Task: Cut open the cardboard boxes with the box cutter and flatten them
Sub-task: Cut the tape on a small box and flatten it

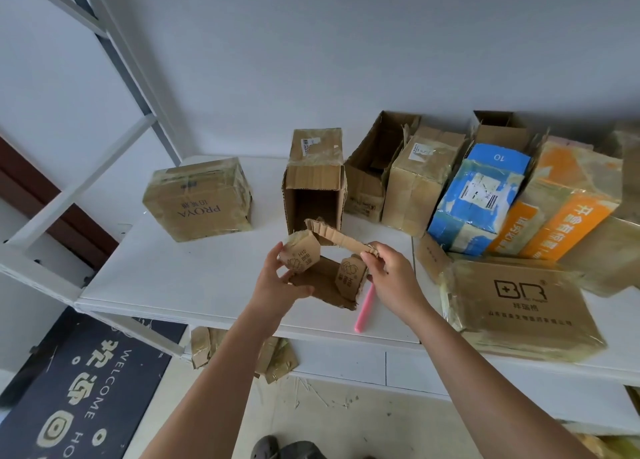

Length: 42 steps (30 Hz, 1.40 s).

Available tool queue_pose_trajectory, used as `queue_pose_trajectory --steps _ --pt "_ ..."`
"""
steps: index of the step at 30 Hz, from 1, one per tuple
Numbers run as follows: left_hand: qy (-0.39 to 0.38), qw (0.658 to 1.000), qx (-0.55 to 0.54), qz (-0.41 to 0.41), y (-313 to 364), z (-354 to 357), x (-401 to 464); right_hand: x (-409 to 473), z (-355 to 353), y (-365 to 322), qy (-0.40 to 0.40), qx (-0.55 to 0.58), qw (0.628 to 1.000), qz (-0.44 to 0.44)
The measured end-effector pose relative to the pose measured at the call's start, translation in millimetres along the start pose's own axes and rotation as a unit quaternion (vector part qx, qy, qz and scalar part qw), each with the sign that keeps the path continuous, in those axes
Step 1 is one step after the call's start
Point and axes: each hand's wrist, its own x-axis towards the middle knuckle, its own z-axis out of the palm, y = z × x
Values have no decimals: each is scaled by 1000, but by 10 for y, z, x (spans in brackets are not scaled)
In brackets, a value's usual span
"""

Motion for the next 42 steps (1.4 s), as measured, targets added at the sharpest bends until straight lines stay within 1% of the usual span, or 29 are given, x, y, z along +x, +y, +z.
queue_pose_trajectory --steps 2,5,8,11,13,16,18,21,23,25,30,33,35,38,39,40,42 --pt "21 1000 -3 -19 38 -21 25 -6 -4 6 19 -10 1000 -16" --pt "27 999 19 -28 78 -59 29 -4 -7 29 23 11 1000 -14" --pt "-12 996 86 -17 85 -69 -1 6 9 41 36 33 999 -5" --pt "-38 984 173 23 69 -38 -45 24 10 60 89 73 993 5" --pt "-31 985 171 22 31 -46 -50 43 -9 73 128 129 982 42" --pt "-13 993 116 -12 -30 -98 -61 63 -38 52 164 276 941 105" --pt "-9 993 115 -27 -73 -126 -71 71 -48 37 173 362 904 146" --pt "-11 983 179 -28 -104 -120 -95 65 -67 11 182 461 847 193" --pt "-8 967 253 -22 -103 -101 -109 56 -81 -13 175 503 822 203" --pt "-14 955 297 -15 -73 -78 -125 50 -86 -50 163 525 809 208" --pt "-46 961 272 24 137 70 -127 21 -108 -125 117 500 840 175" --pt "-66 972 227 7 263 185 -119 0 -102 -145 75 472 863 164" --pt "-78 979 188 -6 312 234 -122 -3 -86 -160 49 463 868 170" --pt "-133 984 116 -29 352 300 -153 -9 -99 -181 12 459 871 177" --pt "-136 984 107 -29 353 318 -160 -11 -116 -190 -8 440 880 177" --pt "-123 986 114 -20 351 330 -163 -16 -135 -205 -30 403 898 175" --pt "-55 981 186 24 340 342 -144 -23 -169 -245 -70 309 931 180"
